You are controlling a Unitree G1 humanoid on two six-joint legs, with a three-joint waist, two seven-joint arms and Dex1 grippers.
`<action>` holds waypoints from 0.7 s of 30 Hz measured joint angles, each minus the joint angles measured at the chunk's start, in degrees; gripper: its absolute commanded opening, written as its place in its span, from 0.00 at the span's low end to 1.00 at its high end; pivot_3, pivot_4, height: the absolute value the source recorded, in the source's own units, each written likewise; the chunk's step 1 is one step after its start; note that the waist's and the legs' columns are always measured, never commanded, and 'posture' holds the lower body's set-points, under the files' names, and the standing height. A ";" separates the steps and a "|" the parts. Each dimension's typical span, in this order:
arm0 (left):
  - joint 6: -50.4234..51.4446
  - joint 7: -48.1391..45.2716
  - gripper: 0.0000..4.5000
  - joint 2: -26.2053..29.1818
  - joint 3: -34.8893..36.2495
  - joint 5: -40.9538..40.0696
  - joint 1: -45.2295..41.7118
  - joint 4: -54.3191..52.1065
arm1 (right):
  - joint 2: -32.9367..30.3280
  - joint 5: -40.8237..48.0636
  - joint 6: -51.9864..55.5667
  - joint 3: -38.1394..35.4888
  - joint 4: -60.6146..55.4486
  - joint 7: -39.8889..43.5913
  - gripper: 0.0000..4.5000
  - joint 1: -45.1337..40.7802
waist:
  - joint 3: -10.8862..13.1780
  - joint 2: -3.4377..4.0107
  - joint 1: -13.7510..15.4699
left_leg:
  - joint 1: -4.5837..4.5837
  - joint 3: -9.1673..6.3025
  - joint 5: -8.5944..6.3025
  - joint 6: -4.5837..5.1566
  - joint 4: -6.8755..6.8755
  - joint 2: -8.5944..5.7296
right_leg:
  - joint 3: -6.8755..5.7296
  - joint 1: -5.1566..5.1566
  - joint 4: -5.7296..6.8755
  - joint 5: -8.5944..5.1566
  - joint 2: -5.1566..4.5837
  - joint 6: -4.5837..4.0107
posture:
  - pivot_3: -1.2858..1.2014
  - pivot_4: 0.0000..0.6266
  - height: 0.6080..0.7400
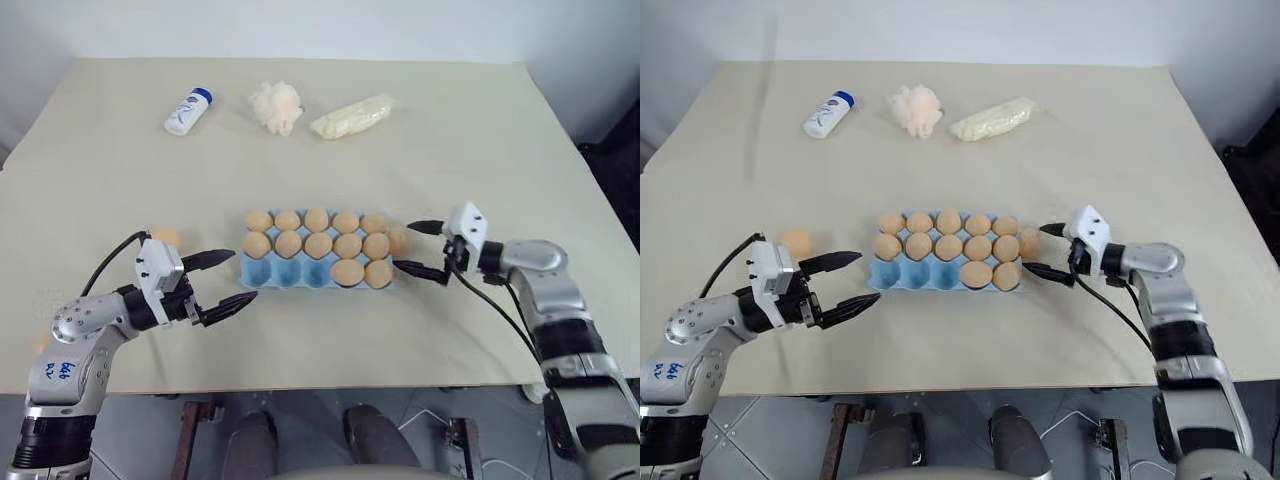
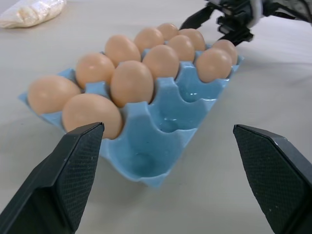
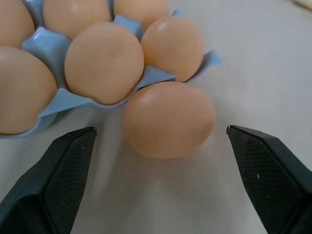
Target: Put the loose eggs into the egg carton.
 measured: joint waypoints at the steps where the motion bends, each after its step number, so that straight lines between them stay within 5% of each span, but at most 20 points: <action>1: 0.07 0.43 1.00 0.00 0.25 -0.03 0.40 -0.76 | 0.47 -0.70 -1.42 0.36 2.85 0.76 0.99 -1.60 | 0.01 0.00 -0.14 | 0.06 0.00 0.00 0.00 0.00 0.00 | -0.05 0.04 0.04 0.00 -0.01 0.00 | 0.52 0.24 1.00; 5: 0.16 1.31 1.00 0.00 0.97 -0.19 1.15 -1.86 | 2.74 -1.98 -6.24 0.52 11.69 2.37 0.87 -6.35 | 0.03 0.02 -0.36 | 0.27 0.04 0.00 0.00 -0.01 -0.01 | -0.20 0.21 0.08 0.00 -0.09 0.00 | 0.52 0.24 1.00; 10: 0.18 1.77 1.00 0.00 1.40 -0.19 1.80 -1.86 | 3.61 -2.72 -8.79 0.47 15.64 3.75 0.53 -8.27 | 0.04 0.03 -0.70 | 0.30 0.14 0.00 0.00 0.04 -0.06 | -0.82 0.21 0.12 0.01 -0.45 0.03 | 0.52 0.24 1.00; 16: -0.05 1.80 1.00 -0.02 1.78 -0.19 1.78 -1.63 | -0.22 -0.65 -6.02 -1.22 7.22 6.15 0.52 -2.00 | 0.04 0.03 -0.30 | 0.29 0.09 0.00 0.00 -0.06 -0.07 | -1.01 0.21 0.11 0.02 -0.48 0.04 | 0.52 0.24 1.00; 21: -0.92 0.62 1.00 0.02 2.01 -0.14 2.27 -0.14 | -6.75 6.08 7.47 -4.19 -13.52 8.35 0.52 8.55 | 0.12 0.17 0.16 | 0.28 0.12 0.00 -0.01 -0.14 -0.06 | -0.99 0.19 0.06 0.02 -0.47 0.04 | 0.52 0.24 1.00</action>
